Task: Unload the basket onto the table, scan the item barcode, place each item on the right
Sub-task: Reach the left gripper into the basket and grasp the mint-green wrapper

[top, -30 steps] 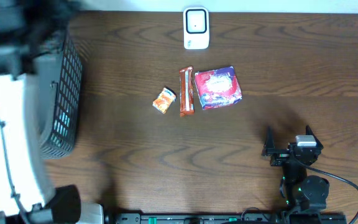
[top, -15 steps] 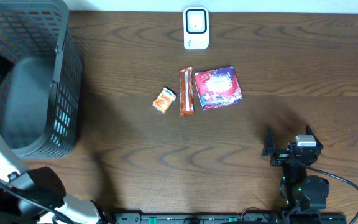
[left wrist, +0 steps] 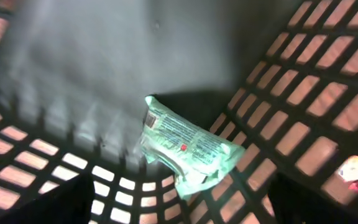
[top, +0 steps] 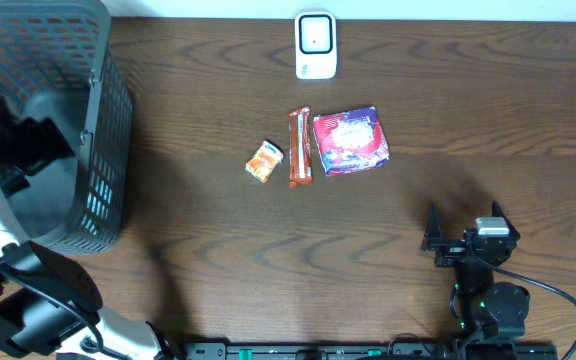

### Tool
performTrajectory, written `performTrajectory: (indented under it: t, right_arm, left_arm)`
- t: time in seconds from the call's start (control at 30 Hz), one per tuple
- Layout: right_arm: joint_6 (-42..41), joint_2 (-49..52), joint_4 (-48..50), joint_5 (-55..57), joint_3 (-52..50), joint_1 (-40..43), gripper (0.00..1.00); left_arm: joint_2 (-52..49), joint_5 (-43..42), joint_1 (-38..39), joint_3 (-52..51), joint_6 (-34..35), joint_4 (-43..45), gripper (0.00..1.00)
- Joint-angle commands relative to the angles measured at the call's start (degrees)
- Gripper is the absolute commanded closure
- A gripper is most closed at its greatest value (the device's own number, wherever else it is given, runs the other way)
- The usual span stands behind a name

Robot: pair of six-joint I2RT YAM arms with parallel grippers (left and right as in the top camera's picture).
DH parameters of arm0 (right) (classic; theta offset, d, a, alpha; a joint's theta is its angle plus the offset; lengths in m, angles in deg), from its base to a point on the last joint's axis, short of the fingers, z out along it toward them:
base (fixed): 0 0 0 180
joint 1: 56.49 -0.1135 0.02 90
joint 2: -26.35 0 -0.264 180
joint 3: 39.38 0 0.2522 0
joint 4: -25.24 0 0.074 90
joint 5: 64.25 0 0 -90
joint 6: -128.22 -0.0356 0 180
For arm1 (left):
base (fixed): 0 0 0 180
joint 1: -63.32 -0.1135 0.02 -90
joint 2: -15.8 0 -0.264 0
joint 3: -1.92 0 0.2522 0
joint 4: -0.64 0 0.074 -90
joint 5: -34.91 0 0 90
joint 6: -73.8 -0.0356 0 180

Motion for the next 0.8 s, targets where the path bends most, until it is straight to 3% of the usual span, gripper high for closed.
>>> performTrajectory:
  t: [0.0, 0.27, 0.6, 0.77]
  right_arm:
    - [0.66, -0.31, -0.24, -0.07, -0.07, 0.48, 0.01]
    - [0.66, -0.31, -0.24, -0.09, -0.07, 0.48, 0.01]
    - [0.66, -0.31, -0.24, -0.07, -0.07, 0.48, 0.01]
    - [0.66, -0.31, -0.24, -0.09, -0.07, 0.48, 0.01]
  left_arm:
    - [-0.59, -1.18, -1.20, -2.75, -4.94, 0.81, 0.09]
    - [-3.45, -7.30, -2.99, -6.14, -11.26, 0.63, 0.09]
    - [-14.03, -16.11, -3.04, -6.97, -18.73, -2.32, 0.12]
    - [-18.99, -15.96, -3.04, -6.97, -19.93, -3.39, 0.32]
